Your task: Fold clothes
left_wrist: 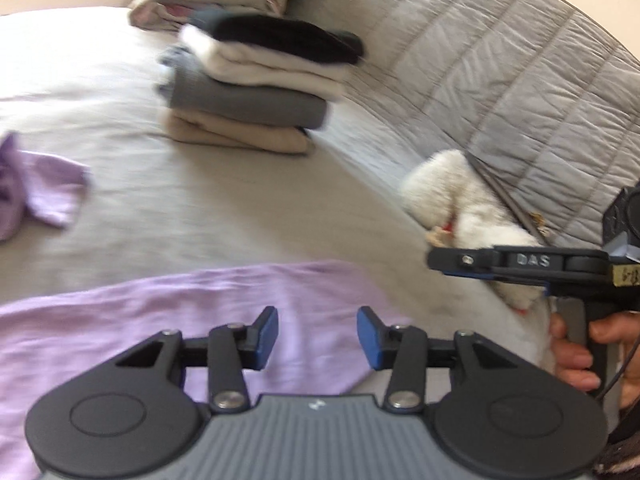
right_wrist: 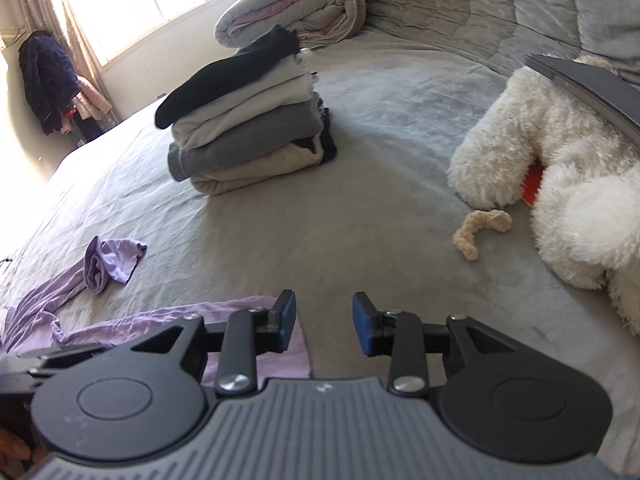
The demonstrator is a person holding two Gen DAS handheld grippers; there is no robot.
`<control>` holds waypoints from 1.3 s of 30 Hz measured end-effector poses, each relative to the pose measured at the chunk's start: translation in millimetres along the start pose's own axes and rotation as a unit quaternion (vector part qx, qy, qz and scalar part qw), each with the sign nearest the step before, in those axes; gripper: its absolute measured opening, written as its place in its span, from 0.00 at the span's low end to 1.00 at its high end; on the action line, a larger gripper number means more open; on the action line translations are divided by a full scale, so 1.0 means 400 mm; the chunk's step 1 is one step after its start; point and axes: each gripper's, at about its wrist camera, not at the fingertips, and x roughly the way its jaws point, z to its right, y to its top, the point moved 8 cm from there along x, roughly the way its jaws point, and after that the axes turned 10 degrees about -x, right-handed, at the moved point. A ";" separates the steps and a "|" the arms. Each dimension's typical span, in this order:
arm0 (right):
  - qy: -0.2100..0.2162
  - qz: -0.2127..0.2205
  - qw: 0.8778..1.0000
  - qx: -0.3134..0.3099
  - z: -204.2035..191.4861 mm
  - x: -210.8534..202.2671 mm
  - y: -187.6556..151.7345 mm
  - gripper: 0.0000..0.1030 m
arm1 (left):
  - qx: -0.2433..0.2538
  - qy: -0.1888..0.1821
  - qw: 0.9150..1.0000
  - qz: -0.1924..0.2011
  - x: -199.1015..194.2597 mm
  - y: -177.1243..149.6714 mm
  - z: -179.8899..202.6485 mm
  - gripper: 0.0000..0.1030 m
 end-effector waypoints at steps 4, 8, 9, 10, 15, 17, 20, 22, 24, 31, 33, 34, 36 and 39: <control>0.007 -0.006 1.000 -0.024 -0.047 0.017 -0.003 0.35 | -0.003 0.045 0.998 0.033 -0.073 0.029 -0.076 0.45; 0.009 -0.012 0.999 -0.049 -0.093 0.036 -0.005 0.36 | -0.026 0.094 0.993 0.062 -0.147 0.058 -0.170 0.46; 0.009 -0.013 0.999 -0.052 -0.103 0.040 -0.005 0.36 | -0.032 0.107 0.991 0.068 -0.164 0.065 -0.194 0.46; 0.011 -0.014 0.998 -0.056 -0.113 0.044 -0.005 0.36 | -0.036 0.124 0.989 0.075 -0.182 0.072 -0.220 0.46; 0.018 -0.019 0.997 -0.074 -0.167 0.061 -0.006 0.36 | -0.052 0.201 0.973 0.102 -0.263 0.110 -0.347 0.46; 0.022 -0.021 0.996 -0.081 -0.188 0.069 -0.007 0.36 | -0.060 0.229 0.965 0.110 -0.295 0.120 -0.404 0.46; 0.028 -0.025 0.995 -0.094 -0.222 0.085 -0.009 0.36 | -0.059 0.266 0.955 0.121 -0.335 0.135 -0.470 0.46; 0.032 -0.029 0.994 -0.103 -0.245 0.098 -0.010 0.36 | -0.055 0.292 0.946 0.127 -0.359 0.144 -0.509 0.46; 0.037 -0.033 0.993 -0.111 -0.270 0.112 -0.012 0.36 | -0.048 0.318 0.937 0.134 -0.380 0.153 -0.541 0.46; 0.049 -0.034 0.986 -0.158 -0.352 0.155 -0.019 0.36 | 0.003 0.347 0.927 0.140 -0.412 0.152 -0.610 0.46; 0.053 -0.033 0.983 -0.172 -0.374 0.166 -0.021 0.36 | 0.013 0.339 0.931 0.137 -0.407 0.144 -0.622 0.46; 0.056 -0.029 0.982 -0.180 -0.385 0.170 -0.021 0.36 | 0.018 0.334 0.933 0.135 -0.405 0.141 -0.628 0.46; 0.064 -0.021 0.978 -0.197 -0.407 0.178 -0.020 0.36 | 0.031 0.323 0.936 0.134 -0.396 0.132 -0.634 0.46; 0.077 -0.012 0.970 -0.230 -0.442 0.192 -0.022 0.36 | 0.044 0.312 0.939 0.134 -0.386 0.122 -0.645 0.46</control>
